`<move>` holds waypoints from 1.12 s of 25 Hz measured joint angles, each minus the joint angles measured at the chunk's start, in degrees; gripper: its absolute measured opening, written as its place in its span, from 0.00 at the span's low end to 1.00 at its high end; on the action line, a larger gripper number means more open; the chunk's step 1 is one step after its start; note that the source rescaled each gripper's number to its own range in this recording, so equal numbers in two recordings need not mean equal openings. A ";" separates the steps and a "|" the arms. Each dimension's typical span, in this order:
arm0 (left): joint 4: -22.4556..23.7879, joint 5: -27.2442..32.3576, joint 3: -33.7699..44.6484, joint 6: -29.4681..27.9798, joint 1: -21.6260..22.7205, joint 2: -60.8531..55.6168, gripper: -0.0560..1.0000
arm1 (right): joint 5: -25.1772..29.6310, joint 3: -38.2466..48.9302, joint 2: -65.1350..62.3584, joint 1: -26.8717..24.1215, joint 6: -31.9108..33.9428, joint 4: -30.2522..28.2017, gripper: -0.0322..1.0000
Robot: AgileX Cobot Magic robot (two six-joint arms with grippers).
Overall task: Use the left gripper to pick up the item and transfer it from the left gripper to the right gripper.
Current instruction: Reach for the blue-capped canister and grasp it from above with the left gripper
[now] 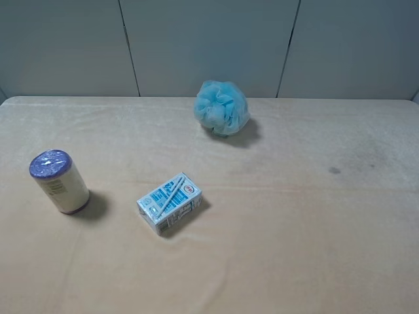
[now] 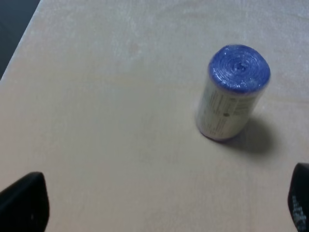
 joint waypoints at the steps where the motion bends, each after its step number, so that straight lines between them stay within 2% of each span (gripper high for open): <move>1: 0.00 0.00 0.00 0.00 0.00 0.00 0.99 | 0.00 0.00 0.00 0.00 0.00 0.00 1.00; 28: 0.48 0.05 -0.35 0.00 0.00 0.00 0.99 | 0.00 0.00 0.00 0.00 0.00 0.00 1.00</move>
